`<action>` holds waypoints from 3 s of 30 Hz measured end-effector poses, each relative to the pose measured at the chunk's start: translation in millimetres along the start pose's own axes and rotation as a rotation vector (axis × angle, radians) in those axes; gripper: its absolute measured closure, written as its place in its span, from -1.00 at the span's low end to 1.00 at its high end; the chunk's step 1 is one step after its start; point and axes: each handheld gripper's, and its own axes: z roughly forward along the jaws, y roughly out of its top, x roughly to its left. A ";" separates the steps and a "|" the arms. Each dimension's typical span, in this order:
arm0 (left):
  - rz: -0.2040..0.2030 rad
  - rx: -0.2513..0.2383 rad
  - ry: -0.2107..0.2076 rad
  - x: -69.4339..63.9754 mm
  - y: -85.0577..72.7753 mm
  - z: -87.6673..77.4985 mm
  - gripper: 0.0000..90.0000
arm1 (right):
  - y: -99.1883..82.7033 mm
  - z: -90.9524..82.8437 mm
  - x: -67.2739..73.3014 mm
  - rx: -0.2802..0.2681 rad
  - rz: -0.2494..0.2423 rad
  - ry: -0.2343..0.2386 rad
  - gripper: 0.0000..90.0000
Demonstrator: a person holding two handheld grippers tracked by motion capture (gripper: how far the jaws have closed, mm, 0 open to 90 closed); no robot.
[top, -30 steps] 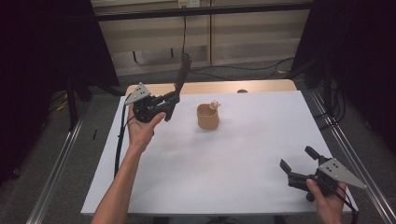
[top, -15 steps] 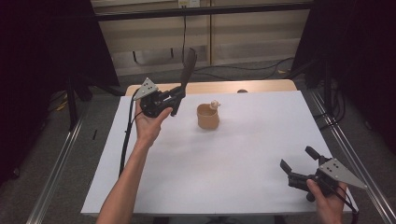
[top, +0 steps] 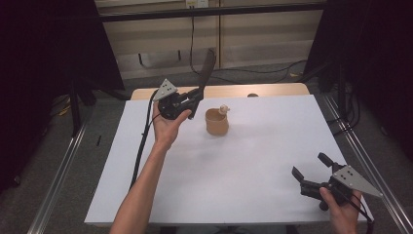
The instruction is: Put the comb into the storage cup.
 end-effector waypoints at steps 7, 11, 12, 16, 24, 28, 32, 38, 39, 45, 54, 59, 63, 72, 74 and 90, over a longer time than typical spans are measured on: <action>0.025 -0.002 -0.010 -4.2 -1.8 11.1 0.62 | 0.0 -0.2 -0.3 -0.002 0.000 0.000 -1.00; 0.029 -0.003 -0.007 -4.9 -3.3 14.7 0.62 | 0.1 -0.6 -0.2 -0.001 -0.001 0.001 -1.00; 0.028 -0.002 -0.003 -4.7 -3.7 15.0 0.62 | 0.1 -0.6 -0.3 -0.001 0.000 0.001 -1.00; 0.026 0.000 -0.011 -5.3 -5.9 18.0 0.62 | 0.1 -0.4 -0.1 -0.001 0.000 0.000 -1.00; 0.044 -0.002 -0.018 -8.1 -9.6 26.3 0.62 | -0.2 0.0 0.3 0.000 0.001 0.002 -1.00; 0.038 0.006 -0.031 -8.3 -15.2 32.2 0.62 | -0.1 -0.2 0.2 0.001 0.003 0.000 -1.00; 0.034 0.013 -0.036 -8.6 -21.1 38.7 0.62 | -0.2 -0.1 0.2 0.001 0.002 0.001 -1.00; 0.047 0.001 -0.038 -13.1 -22.7 48.8 0.62 | -0.2 -0.2 0.2 0.002 0.000 0.003 -1.00; 0.045 0.000 -0.041 -13.2 -23.2 50.2 0.62 | -0.1 -0.4 0.3 0.001 0.000 0.002 -1.00; 0.050 -0.007 -0.037 -12.6 -30.7 57.2 0.62 | -0.2 -0.6 0.3 0.001 0.002 0.004 -1.00; 0.048 0.008 -0.041 -8.1 -31.7 73.0 0.62 | -0.1 -1.0 0.6 0.000 0.006 0.013 -1.00; 0.076 0.022 -0.039 -11.2 -39.8 79.6 0.62 | -0.2 -1.0 0.0 0.001 0.008 0.012 -1.00; 0.064 0.027 -0.038 -11.0 -44.7 82.4 0.62 | -0.1 -1.2 -0.1 0.000 0.008 0.012 -1.00; 0.039 0.013 -0.041 -8.9 -50.4 78.9 0.62 | -0.2 -1.4 0.3 0.001 0.008 0.013 -1.00; 0.043 0.022 -0.041 -8.8 -51.4 78.7 0.62 | -0.4 -1.0 0.1 0.003 0.006 0.012 -1.00; 0.036 0.053 -0.014 -4.2 -56.6 76.7 0.62 | -0.5 -0.9 0.1 0.004 0.003 0.012 -1.00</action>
